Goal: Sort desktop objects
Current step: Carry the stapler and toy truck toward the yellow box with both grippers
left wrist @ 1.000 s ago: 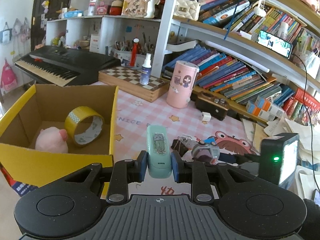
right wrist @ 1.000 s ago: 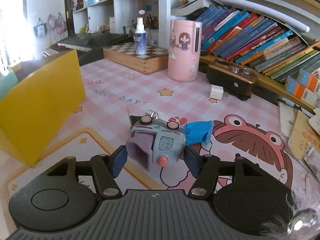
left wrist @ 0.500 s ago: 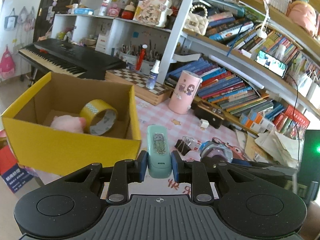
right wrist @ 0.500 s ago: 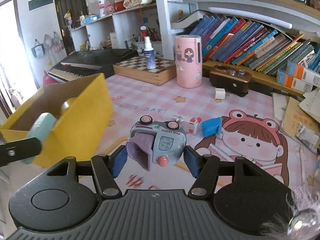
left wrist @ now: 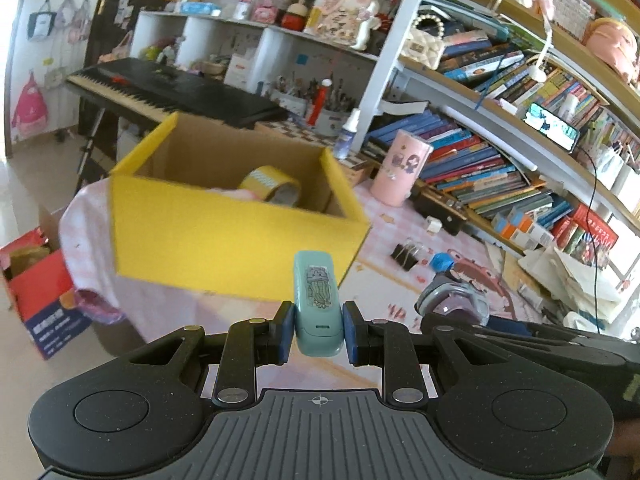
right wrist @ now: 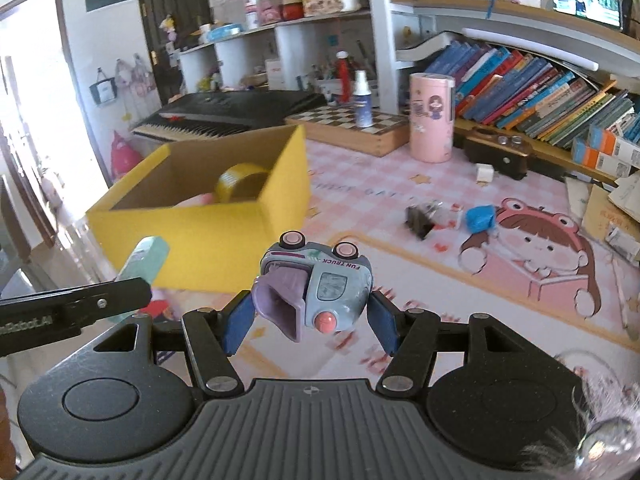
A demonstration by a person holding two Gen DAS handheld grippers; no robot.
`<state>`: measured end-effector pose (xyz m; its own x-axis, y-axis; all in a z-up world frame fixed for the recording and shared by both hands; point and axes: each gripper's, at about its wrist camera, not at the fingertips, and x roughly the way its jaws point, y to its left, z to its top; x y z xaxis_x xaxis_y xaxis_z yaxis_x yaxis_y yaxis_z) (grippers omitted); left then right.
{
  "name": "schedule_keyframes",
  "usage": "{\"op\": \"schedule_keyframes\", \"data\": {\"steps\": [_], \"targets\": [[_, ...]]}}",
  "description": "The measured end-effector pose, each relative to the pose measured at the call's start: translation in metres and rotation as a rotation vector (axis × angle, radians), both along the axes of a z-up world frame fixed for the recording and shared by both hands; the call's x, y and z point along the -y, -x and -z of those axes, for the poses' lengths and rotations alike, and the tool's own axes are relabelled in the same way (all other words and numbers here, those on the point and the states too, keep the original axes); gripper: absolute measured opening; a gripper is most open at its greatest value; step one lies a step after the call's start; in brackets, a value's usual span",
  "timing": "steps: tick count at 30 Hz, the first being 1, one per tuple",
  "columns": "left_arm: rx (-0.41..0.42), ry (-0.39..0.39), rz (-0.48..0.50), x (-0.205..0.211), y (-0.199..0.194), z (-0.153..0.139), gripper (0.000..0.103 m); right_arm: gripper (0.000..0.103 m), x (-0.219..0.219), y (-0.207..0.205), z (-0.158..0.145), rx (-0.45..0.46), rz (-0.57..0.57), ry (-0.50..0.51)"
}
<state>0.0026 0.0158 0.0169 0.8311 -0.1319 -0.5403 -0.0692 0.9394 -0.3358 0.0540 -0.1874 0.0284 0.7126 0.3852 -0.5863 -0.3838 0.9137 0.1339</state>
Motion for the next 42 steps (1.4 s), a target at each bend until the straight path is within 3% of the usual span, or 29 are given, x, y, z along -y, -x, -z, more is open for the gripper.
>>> {"op": "schedule_keyframes", "data": {"steps": [18, 42], "targets": [[0.015, -0.036, -0.041, -0.047, 0.068, 0.002, 0.024, 0.059, -0.064, 0.084, 0.002, -0.007, -0.098, 0.002], [0.08, -0.024, -0.084, -0.073, 0.089, -0.008, 0.024, 0.059, -0.095, 0.105, -0.013, 0.038, -0.138, 0.014]]}}
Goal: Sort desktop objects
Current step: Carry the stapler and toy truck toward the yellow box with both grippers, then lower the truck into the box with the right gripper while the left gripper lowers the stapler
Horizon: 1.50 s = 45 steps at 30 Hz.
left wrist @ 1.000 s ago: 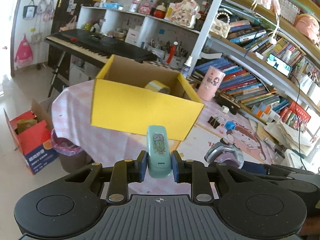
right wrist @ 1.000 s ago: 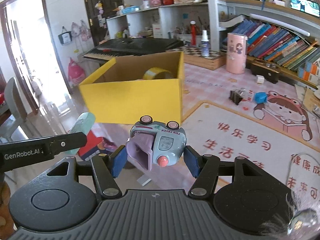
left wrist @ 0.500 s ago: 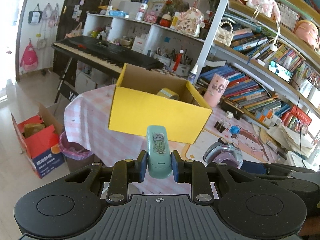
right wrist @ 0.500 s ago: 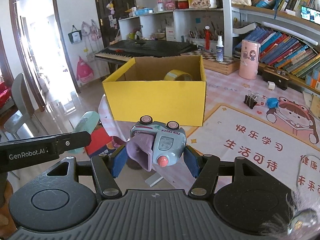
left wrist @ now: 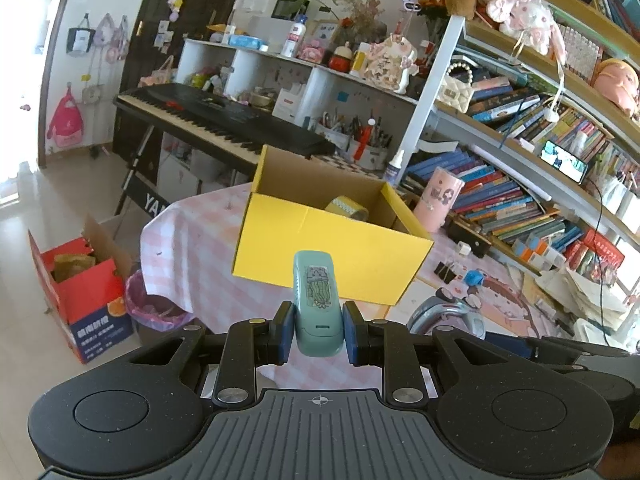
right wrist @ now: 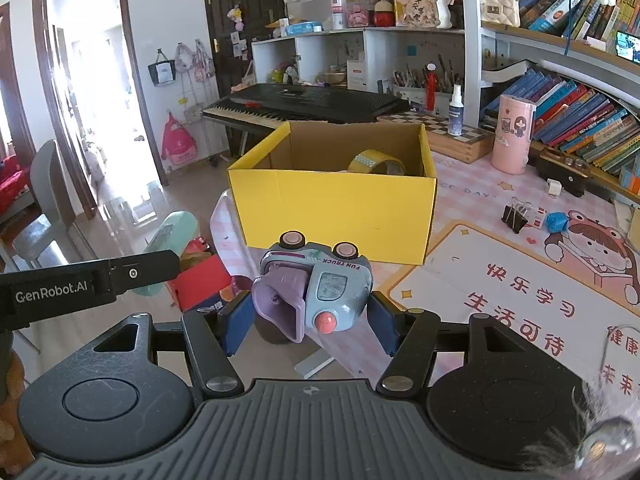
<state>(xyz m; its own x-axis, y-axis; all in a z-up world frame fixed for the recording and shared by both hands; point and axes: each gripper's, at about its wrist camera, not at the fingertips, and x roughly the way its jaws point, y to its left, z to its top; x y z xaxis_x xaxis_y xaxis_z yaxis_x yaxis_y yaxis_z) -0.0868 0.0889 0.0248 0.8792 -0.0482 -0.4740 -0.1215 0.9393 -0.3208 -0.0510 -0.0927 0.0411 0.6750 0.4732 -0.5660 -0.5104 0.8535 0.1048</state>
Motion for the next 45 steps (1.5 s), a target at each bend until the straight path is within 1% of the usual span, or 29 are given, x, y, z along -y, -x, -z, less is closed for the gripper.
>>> {"op": "schedule_keyframes", "data": {"steps": [7, 13, 18, 27, 31, 36, 39, 45], "targets": [[0.012, -0.003, 0.007, 0.006, -0.012, -0.005, 0.024, 0.059, 0.003, -0.006, -0.003, 0.002, 0.011, 0.002], [0.01, -0.013, -0.015, 0.013, -0.034, -0.008, 0.024, 0.059, 0.01, -0.03, -0.005, 0.006, 0.003, 0.001], [0.017, -0.029, -0.047, 0.017, -0.06, -0.014, 0.024, 0.059, 0.012, -0.062, -0.009, 0.015, -0.03, -0.011], [0.052, -0.073, -0.133, 0.02, -0.118, -0.028, 0.024, 0.059, 0.009, -0.133, -0.028, 0.098, -0.119, -0.03], [0.043, -0.088, -0.176, 0.016, -0.141, -0.028, 0.024, 0.059, 0.004, -0.163, -0.032, 0.131, -0.173, -0.022], [0.003, -0.107, -0.199, 0.013, -0.166, -0.022, 0.024, 0.059, -0.006, -0.196, -0.03, 0.151, -0.253, 0.046], [-0.03, -0.123, -0.204, 0.014, -0.179, -0.016, 0.024, 0.059, -0.012, -0.216, -0.026, 0.129, -0.299, 0.082], [-0.084, -0.14, -0.219, 0.015, -0.198, -0.005, 0.024, 0.059, -0.027, -0.243, -0.015, 0.129, -0.407, 0.191]]}}
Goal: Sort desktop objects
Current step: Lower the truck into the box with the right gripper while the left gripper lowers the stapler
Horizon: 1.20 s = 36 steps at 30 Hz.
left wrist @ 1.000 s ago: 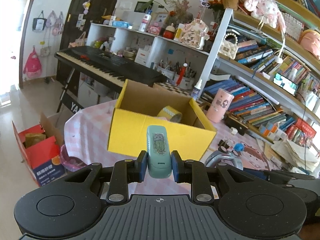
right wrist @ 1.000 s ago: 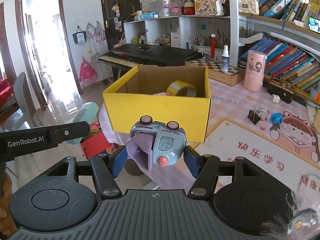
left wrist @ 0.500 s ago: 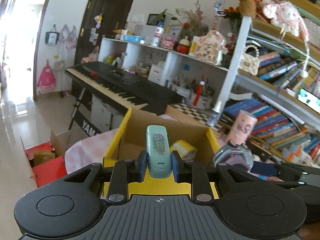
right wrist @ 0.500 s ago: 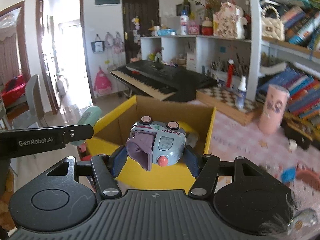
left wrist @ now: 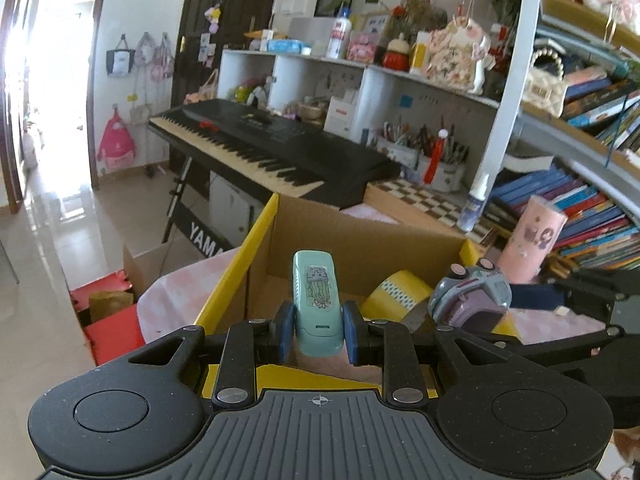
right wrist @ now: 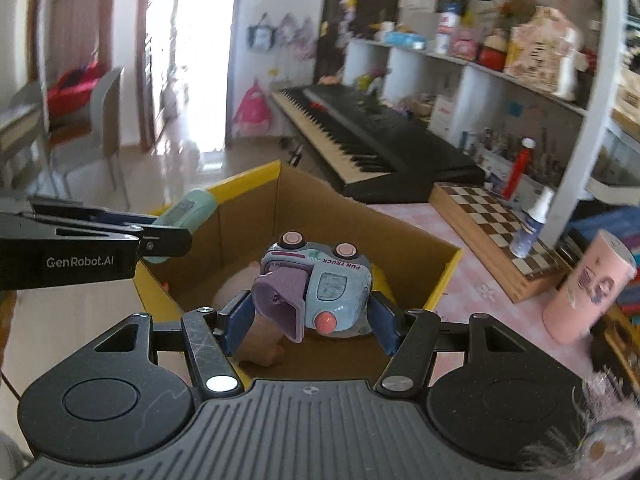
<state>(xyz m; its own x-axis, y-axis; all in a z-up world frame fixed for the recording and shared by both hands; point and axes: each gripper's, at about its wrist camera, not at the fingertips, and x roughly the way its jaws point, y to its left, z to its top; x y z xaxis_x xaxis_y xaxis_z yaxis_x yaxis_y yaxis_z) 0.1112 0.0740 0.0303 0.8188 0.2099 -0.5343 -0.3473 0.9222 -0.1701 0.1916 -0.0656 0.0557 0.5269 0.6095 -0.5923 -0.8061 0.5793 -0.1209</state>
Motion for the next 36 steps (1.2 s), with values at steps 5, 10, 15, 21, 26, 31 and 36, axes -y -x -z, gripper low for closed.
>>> {"op": "schedule_keyframes", "data": {"steps": [5, 10, 15, 21, 26, 31, 36], "targets": [[-0.057, -0.025, 0.005, 0.003, -0.019, 0.01, 0.024, 0.06, -0.015, -0.016, 0.011, 0.006, -0.077, 0.086], [-0.114, -0.031, 0.01, 0.007, -0.036, 0.019, 0.024, 0.06, -0.029, -0.026, 0.023, 0.018, -0.159, 0.177], [-0.138, -0.062, 0.0, 0.009, -0.042, 0.021, 0.024, 0.06, -0.033, -0.041, 0.03, -0.005, -0.171, 0.187], [-0.16, -0.092, -0.019, 0.012, -0.046, 0.022, 0.024, 0.06, -0.035, -0.052, 0.03, -0.043, -0.229, 0.185], [-0.178, -0.133, -0.014, 0.016, -0.047, 0.022, 0.024, 0.06, -0.03, -0.059, 0.032, -0.115, -0.24, 0.164], [-0.155, -0.146, -0.021, 0.02, -0.04, 0.019, 0.027, 0.06, -0.024, -0.065, 0.035, -0.181, -0.219, 0.132], [-0.123, -0.151, -0.02, 0.021, -0.03, 0.015, 0.037, 0.06, -0.022, -0.068, 0.035, -0.213, -0.205, 0.124]]}}
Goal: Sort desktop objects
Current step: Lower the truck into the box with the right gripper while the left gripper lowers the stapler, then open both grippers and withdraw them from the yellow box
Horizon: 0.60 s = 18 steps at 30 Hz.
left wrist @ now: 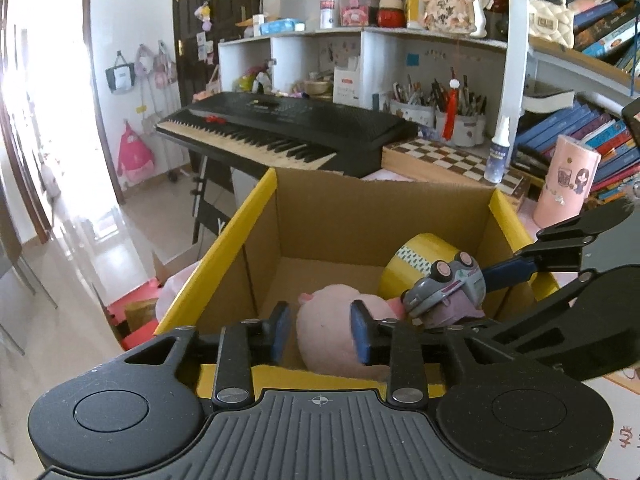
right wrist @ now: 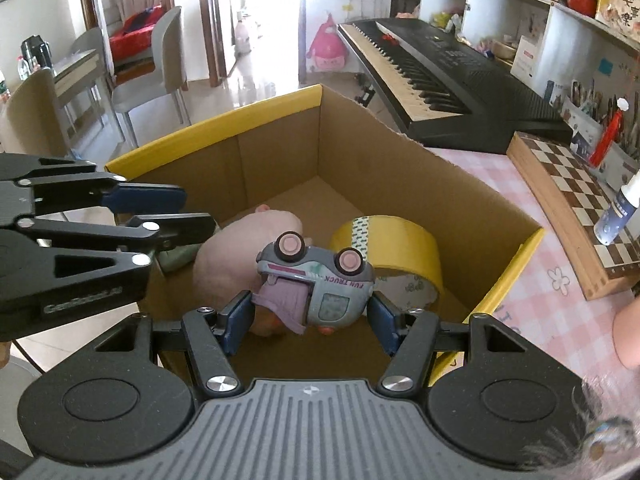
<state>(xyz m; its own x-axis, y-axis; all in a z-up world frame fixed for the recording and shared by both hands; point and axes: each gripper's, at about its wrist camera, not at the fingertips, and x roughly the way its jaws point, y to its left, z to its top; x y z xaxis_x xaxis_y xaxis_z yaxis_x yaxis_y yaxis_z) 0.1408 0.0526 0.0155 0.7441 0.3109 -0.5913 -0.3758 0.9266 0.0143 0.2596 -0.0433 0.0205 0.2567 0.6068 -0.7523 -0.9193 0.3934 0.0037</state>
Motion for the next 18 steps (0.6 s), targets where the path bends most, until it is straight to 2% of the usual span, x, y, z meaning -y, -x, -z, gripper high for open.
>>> {"op": "schedule_keyframes", "data": {"steps": [9, 16, 18], "targets": [[0.059, 0.02, 0.016, -0.005, 0.017, -0.007, 0.05, 0.06, 0.001, 0.009, -0.005, 0.029, 0.064, 0.005], [0.105, 0.013, 0.035, -0.006, 0.029, -0.015, 0.073, 0.062, 0.016, 0.017, -0.02, 0.052, 0.177, -0.055], [0.124, 0.009, 0.037, -0.005, 0.033, -0.018, 0.075, 0.063, 0.022, 0.021, -0.026, 0.061, 0.217, -0.08]]}}
